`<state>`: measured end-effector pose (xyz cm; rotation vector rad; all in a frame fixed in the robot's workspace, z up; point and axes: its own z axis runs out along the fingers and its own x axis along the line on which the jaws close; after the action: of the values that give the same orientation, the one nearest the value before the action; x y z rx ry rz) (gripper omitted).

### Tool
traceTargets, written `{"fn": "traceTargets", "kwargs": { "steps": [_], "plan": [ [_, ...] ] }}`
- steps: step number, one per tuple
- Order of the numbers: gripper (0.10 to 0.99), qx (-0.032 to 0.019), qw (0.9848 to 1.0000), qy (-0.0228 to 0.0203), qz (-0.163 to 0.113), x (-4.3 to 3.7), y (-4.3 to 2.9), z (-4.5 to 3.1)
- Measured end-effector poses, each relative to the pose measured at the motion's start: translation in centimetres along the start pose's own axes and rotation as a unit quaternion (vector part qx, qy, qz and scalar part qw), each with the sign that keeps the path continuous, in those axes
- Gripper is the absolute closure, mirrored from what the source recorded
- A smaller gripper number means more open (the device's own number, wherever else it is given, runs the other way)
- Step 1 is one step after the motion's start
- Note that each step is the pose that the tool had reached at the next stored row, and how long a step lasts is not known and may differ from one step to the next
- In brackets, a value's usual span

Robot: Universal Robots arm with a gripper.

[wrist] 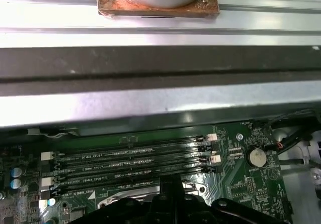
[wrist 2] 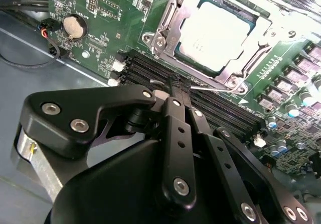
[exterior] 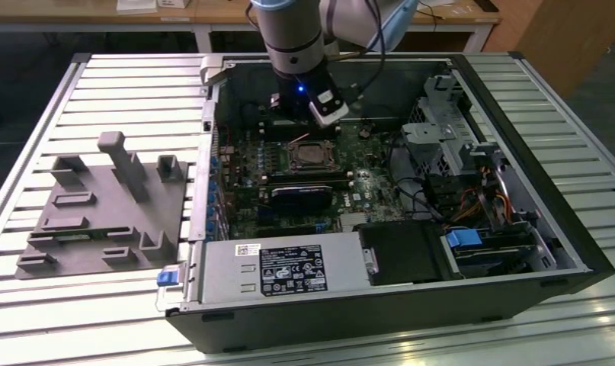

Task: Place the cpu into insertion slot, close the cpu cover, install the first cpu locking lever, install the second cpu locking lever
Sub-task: 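Install the first cpu locking lever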

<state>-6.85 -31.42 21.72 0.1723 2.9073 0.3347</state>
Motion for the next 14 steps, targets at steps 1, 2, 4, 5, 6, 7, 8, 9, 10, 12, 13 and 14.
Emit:
{"fn": "traceTargets", "kwargs": {
  "steps": [1,2,4,5,6,7,8,9,10,12,13,14],
  "plan": [
    [0.984,0.0025,1.0000,-0.0002,-0.001,0.02,0.11,0.05],
    [0.984,0.0055,1.0000,-0.0005,-0.001,0.04,0.20,0.10],
    [0.984,0.0113,0.9999,-0.0019,-0.003,0.08,0.32,0.22],
    [0.984,0.0134,0.9999,-0.0033,-0.004,0.09,0.34,0.29],
    [0.984,0.0148,0.9999,-0.0050,-0.004,0.11,0.36,0.35],
    [0.984,0.0159,0.9998,-0.0061,-0.005,0.13,0.39,0.40],
    [0.984,0.0166,0.9998,-0.0067,-0.005,0.14,0.42,0.44],
    [0.984,0.0169,0.9998,-0.0071,-0.005,0.16,0.49,0.49],
    [0.984,0.0174,0.9998,-0.0073,-0.005,0.18,0.58,0.54],
    [0.984,0.0190,0.9998,-0.0077,-0.006,0.21,0.74,0.61],
    [0.984,0.0201,0.9997,-0.0080,-0.006,0.22,0.82,0.64],
    [0.984,0.0216,0.9997,-0.0083,-0.006,0.23,0.88,0.67]
  ]
}}
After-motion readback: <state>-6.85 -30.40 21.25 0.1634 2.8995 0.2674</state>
